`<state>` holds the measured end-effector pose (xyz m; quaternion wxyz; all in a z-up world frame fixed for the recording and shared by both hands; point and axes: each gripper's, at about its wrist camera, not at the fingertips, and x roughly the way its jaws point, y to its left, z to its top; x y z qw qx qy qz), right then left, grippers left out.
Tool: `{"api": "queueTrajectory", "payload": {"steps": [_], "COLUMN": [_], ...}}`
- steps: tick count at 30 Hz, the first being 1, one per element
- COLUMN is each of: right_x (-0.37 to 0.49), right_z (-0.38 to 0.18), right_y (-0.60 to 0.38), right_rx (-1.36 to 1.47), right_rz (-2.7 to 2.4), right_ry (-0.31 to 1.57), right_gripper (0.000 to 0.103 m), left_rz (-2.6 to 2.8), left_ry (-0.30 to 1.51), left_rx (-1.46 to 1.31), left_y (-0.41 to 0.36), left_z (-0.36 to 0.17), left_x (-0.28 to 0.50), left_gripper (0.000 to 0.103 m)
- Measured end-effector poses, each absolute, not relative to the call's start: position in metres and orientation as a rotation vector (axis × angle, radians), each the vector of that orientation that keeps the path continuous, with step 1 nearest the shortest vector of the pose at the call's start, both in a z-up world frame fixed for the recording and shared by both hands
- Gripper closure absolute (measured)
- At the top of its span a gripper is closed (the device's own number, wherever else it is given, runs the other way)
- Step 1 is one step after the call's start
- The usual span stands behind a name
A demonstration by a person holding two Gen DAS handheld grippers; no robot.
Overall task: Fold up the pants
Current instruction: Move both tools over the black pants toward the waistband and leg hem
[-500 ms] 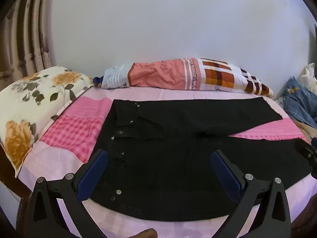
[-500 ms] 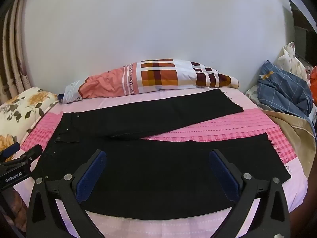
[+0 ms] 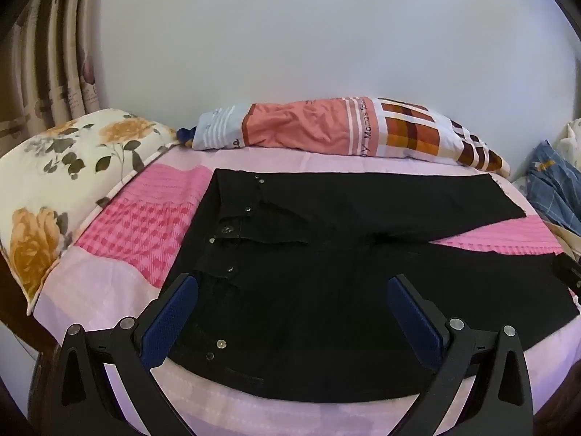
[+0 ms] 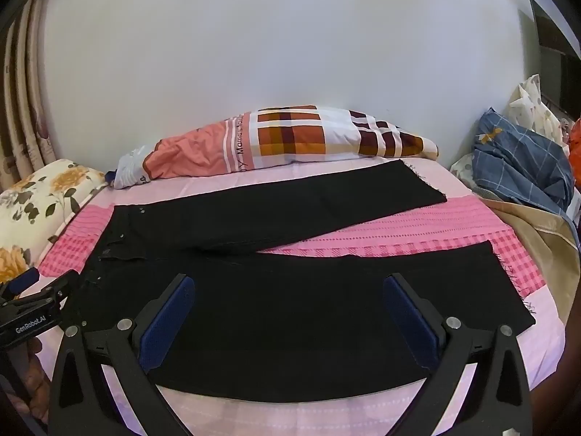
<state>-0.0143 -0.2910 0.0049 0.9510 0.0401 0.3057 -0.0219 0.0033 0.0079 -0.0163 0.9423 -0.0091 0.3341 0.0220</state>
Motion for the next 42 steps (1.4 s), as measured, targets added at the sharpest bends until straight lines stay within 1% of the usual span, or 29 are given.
{"api": "queueTrajectory", "payload": {"steps": [8, 21, 42], "right_x": [-0.012, -0.013, -0.009], "right_z": [-0.001, -0.003, -0.010], "right_y": [-0.292, -0.292, -0.295], "right_rx": [0.087, 0.086, 0.092], "right_rz": [-0.042, -0.038, -0.040], "right_ry": [0.637, 0.640, 0.663], "right_gripper": [0.001, 0.001, 0.001], "left_rz": [0.054, 0.019, 0.019], "left_ry": [0.695, 0.703, 0.707], "left_rx": [-0.022, -0.110, -0.085], "left_y": [0.009, 0.018, 0.014], "left_z": [-0.019, -0.019, -0.026], "left_x": [0.006, 0.006, 0.007], "left_gripper": [0.000, 0.000, 0.000]}}
